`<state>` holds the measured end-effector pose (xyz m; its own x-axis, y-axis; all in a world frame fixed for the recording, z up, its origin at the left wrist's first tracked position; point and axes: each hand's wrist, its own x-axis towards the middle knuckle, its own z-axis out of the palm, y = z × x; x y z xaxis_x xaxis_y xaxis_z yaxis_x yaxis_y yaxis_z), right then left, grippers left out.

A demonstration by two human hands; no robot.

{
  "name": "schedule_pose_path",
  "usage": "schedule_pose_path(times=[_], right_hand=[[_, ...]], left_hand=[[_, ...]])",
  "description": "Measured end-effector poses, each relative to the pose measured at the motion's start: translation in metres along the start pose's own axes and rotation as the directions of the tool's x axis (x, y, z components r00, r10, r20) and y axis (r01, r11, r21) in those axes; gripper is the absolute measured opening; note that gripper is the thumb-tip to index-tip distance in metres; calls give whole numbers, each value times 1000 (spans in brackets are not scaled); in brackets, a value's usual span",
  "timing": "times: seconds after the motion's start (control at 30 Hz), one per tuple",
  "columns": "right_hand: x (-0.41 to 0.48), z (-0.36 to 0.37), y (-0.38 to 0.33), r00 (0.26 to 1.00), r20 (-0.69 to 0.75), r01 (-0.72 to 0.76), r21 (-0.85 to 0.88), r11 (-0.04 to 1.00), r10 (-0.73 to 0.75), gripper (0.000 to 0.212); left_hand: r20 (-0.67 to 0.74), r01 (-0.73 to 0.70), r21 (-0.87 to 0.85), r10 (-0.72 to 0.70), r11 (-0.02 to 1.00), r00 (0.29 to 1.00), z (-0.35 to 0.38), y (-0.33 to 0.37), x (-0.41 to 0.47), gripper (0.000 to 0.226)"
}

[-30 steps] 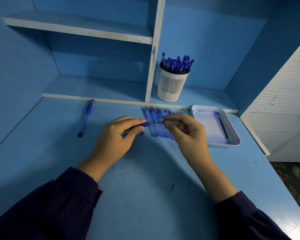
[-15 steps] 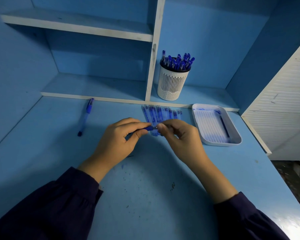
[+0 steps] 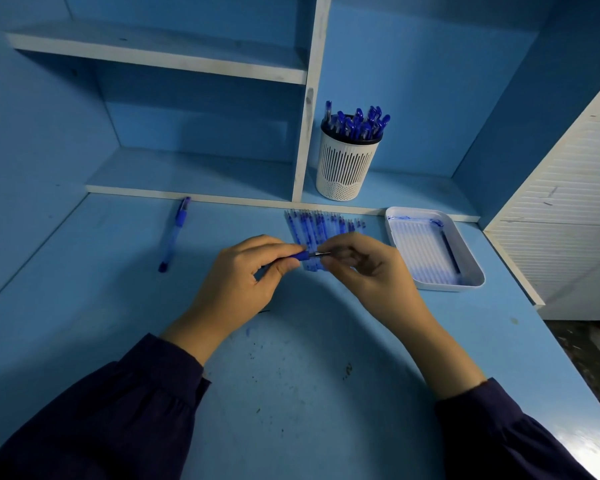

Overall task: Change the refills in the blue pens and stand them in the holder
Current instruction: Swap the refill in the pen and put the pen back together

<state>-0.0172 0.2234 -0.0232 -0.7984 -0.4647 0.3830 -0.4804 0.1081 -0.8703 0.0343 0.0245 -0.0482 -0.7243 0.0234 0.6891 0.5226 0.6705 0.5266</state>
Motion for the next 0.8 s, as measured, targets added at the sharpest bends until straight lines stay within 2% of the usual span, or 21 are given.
schedule_pose_path(times=[0.1, 0.2, 0.37, 0.5, 0.7, 0.8], right_hand=[[-1, 1, 1, 1000, -7, -22, -24, 999, 22, 4], [-1, 1, -1, 999, -6, -31, 55, 998, 32, 14], [-2, 2, 1, 1000, 3, -14, -35, 999, 14, 21], [-2, -1, 0, 999, 3, -50, -4, 999, 51, 25], [-3, 3, 1, 1000, 4, -30, -61, 998, 31, 7], [-3, 2, -1, 1000, -7, -30, -13, 999, 30, 15]], left_hand=[[7, -5, -1, 5, 1000, 1000, -1, 0, 0, 21], [4, -8, 0, 8, 1000, 1000, 0, 0, 1, 21], [24, -18, -7, 19, 1000, 1000, 1, 1, 0, 21], [26, -16, -15, 17, 1000, 1000, 1, 1, 0, 21], [27, -8, -7, 9, 1000, 1000, 0, 1, 0, 22], [31, -7, -6, 7, 1000, 999, 0, 1, 0, 21]])
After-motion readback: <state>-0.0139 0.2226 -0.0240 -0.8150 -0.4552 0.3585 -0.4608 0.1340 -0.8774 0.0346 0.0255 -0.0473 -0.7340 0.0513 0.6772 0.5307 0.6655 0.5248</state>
